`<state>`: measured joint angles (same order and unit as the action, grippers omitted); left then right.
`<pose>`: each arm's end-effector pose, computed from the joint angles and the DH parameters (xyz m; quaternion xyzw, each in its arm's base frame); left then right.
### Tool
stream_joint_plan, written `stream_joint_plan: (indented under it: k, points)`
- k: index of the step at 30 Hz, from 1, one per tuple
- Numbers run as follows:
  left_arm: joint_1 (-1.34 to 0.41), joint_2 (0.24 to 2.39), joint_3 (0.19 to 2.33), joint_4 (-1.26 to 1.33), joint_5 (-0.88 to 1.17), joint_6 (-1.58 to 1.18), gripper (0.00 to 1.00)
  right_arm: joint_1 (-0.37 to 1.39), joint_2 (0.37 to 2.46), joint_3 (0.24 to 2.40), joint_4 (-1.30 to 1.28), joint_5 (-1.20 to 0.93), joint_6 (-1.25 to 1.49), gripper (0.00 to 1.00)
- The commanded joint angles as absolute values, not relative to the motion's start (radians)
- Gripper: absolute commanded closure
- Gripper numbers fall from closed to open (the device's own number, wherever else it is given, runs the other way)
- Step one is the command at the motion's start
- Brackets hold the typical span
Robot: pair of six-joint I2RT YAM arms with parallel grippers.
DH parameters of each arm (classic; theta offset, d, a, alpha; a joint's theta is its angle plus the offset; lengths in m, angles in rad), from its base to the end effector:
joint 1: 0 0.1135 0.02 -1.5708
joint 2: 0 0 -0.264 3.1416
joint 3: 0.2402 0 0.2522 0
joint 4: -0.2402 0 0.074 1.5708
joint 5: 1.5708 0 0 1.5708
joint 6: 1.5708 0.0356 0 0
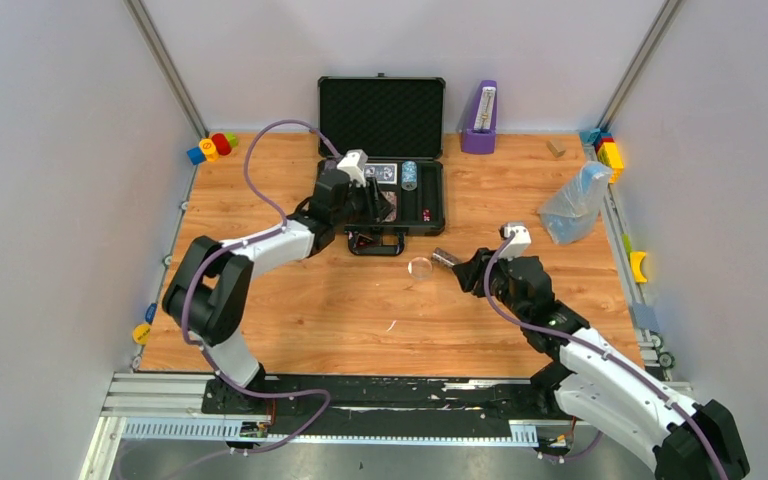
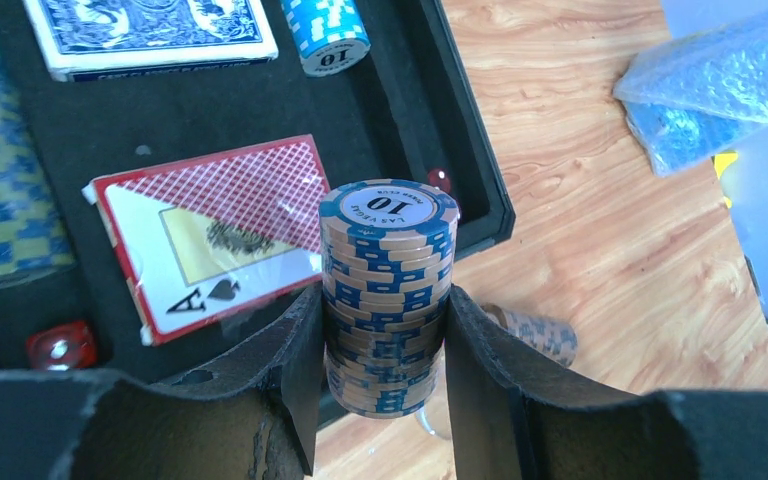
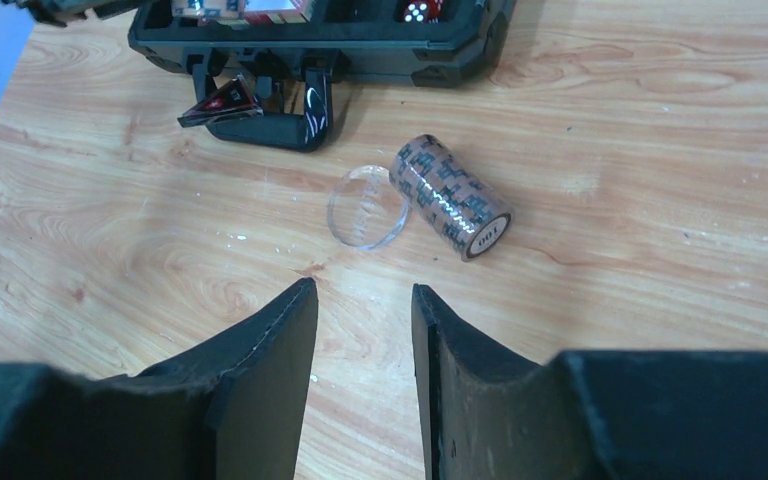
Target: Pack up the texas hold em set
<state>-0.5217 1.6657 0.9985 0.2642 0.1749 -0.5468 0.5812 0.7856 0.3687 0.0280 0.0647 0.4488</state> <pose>0.3219 -0.1922 0.2291 0.0377 0.8317 -0.3424 0.4355 0.1542 0.0985 0.2144 -0.0369 0.8294 0.2509 0.4979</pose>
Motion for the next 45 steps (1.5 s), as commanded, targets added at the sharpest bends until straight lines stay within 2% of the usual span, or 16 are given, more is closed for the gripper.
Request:
stream_joint_plan:
  k: [1, 12, 22, 23, 24, 25, 29, 30, 32, 36, 45]
  points:
    - [-0.543, 1.734, 1.133, 0.365, 0.176, -0.599, 1.0, 0.583, 0.745, 0.34, 0.113, 0.089, 0.48, 0.59]
    - [-0.573, 1.927, 1.327, 0.371, 0.104, -0.6, 1.0, 0.583, 0.736, 0.297, 0.157, 0.113, 0.491, 0.59]
    - [-0.577, 2.012, 1.399, 0.314, 0.038, -0.584, 0.99, 0.582, 0.739, 0.293, 0.16, 0.134, 0.489, 0.59]
    - [-0.577, 2.012, 1.397, 0.31, 0.043, -0.583, 0.96, 0.584, 0.739, 0.292, 0.16, 0.134, 0.489, 0.59]
    - [-0.578, 2.01, 1.395, 0.306, 0.044, -0.582, 0.87, 0.583, 0.739, 0.293, 0.161, 0.135, 0.49, 0.59]
    - [-0.578, 2.009, 1.395, 0.296, 0.047, -0.581, 0.82, 0.583, 0.741, 0.293, 0.162, 0.135, 0.489, 0.59]
    - [-0.578, 1.995, 1.405, 0.236, 0.064, -0.57, 0.44, 0.583, 0.746, 0.293, 0.164, 0.133, 0.49, 0.58]
    - [-0.577, 1.981, 1.404, 0.219, 0.068, -0.557, 0.28, 0.583, 0.747, 0.294, 0.164, 0.133, 0.489, 0.58]
    - [-0.578, 1.955, 1.396, 0.198, 0.074, -0.536, 0.14, 0.582, 0.748, 0.295, 0.164, 0.135, 0.489, 0.58]
    - [-0.578, 1.882, 1.36, 0.178, 0.063, -0.491, 0.01, 0.583, 0.749, 0.296, 0.163, 0.135, 0.486, 0.58]
    - [-0.578, 1.567, 1.13, 0.196, 0.029, -0.372, 0.0, 0.583, 0.771, 0.323, 0.145, 0.132, 0.472, 0.58]
